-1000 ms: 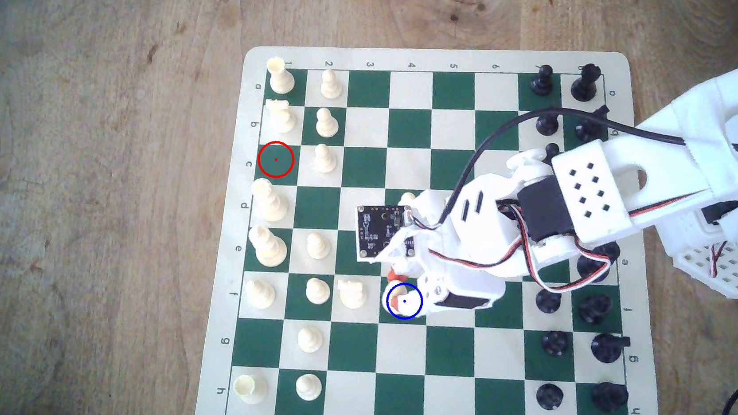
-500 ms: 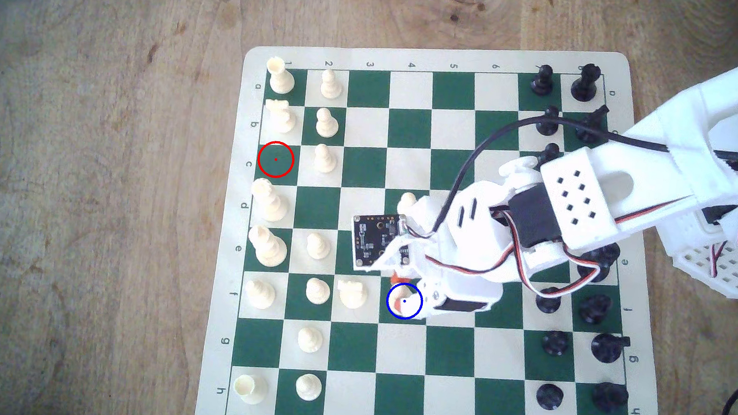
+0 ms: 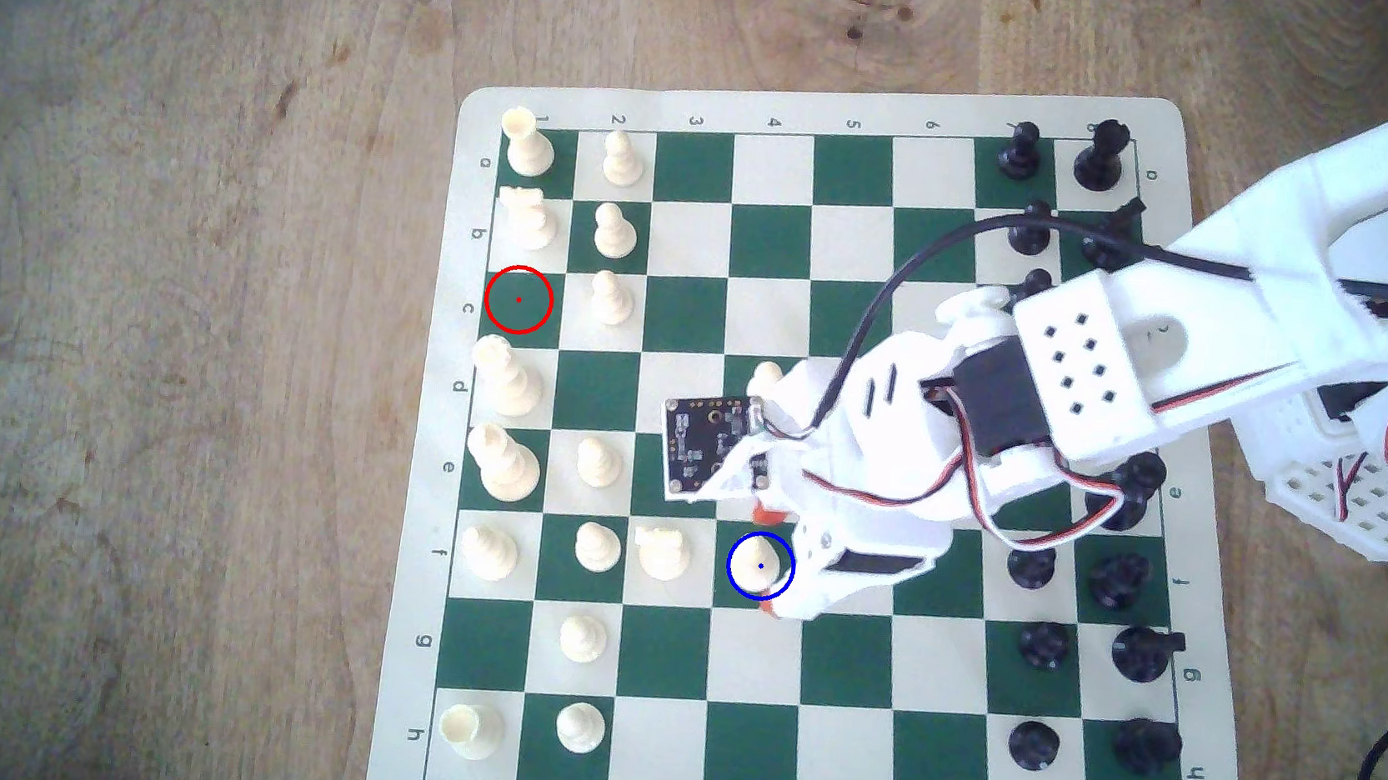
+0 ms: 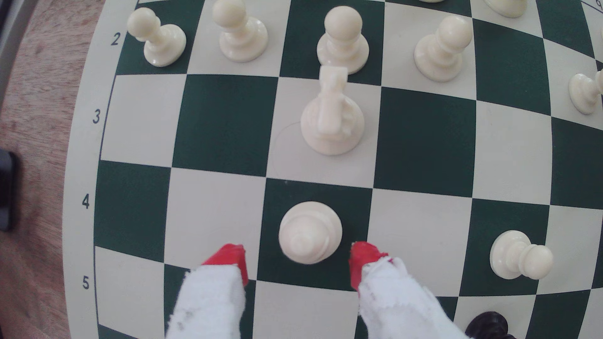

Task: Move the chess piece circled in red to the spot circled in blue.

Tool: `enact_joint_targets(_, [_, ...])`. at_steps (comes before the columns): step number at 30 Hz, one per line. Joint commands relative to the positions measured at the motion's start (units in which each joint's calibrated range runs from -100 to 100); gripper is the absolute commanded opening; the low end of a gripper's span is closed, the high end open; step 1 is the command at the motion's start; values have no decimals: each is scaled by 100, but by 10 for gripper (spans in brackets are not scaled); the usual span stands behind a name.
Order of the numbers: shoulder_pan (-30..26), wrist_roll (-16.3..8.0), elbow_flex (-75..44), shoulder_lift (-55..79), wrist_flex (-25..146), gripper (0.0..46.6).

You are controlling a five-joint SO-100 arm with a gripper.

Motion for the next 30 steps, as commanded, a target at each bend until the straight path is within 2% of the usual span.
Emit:
enact_joint_targets(1, [-52, -15, 154, -1068, 246, 182])
enact_joint_targets(7, [-216, -39, 834, -2019, 590, 186])
enact_joint_targets(12, [-169, 34, 1722, -3225, 648, 142])
enact_joint_targets(14, [97, 112, 2212, -4031, 648, 75])
enact_joint_targets(18, [699, 415, 3064, -5279, 648, 55])
enact_joint_targets(20, [863, 474, 3400, -5873, 500, 20])
enact_joint_targets(21, [1114, 562, 3844, -6586, 107, 3])
enact_joint_targets(24, [1442, 791, 4261, -7291, -401, 3])
enact_joint_targets(26, [1763, 904, 4633, -7715, -1375, 3])
enact_joint_targets(30, [2091, 904, 4805, -8377, -2448, 3])
